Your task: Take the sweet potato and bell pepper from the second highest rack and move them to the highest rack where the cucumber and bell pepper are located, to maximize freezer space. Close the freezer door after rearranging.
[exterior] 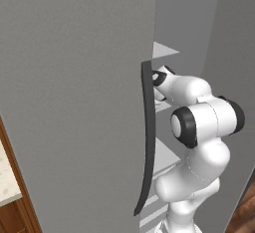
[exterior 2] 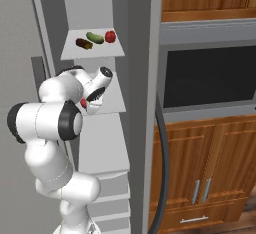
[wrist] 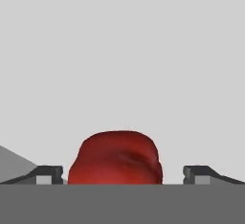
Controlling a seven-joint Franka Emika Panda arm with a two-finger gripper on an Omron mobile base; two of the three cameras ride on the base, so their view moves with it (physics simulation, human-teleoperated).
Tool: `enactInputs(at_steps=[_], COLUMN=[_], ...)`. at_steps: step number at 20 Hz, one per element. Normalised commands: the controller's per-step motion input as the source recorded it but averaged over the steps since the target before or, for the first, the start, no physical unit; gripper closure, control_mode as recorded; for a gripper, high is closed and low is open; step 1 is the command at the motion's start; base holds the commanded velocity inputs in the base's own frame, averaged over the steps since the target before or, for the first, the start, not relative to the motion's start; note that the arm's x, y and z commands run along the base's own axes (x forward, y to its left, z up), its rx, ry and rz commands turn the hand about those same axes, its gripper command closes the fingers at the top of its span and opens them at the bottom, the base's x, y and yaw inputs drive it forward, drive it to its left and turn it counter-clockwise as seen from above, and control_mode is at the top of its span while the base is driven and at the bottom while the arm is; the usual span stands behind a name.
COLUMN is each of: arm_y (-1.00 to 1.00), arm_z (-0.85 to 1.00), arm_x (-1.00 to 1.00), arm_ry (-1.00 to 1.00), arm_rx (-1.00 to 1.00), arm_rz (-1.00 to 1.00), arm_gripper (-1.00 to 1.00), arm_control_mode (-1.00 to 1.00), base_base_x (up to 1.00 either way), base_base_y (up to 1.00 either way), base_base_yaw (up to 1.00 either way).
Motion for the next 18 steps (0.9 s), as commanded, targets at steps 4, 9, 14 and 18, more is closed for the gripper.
enactInputs(at_steps=[4,9,14,18], arm_y=[0.14,0.23,0.22,0.04], arm_z=[-0.29,-0.36,-0.31,-0.17], arm_x=[0.0,0.0,0.0,-0.21], arm_ry=[0.0,0.0,0.0,-0.05], arm_rx=[0.0,-0.01,-0.01,0.0], arm_rz=[0.0,0.0,0.0,0.0], arm_gripper=[-1.0,1.0,1.0,1.0], arm_control_mode=[-1.0,-1.0,-1.0,-1.0], base_base_x=[0.0,0.0,0.0,0.0], base_base_y=[0.0,0.0,0.0,0.0], base_base_yaw=[0.0,0.0,0.0,0.0])
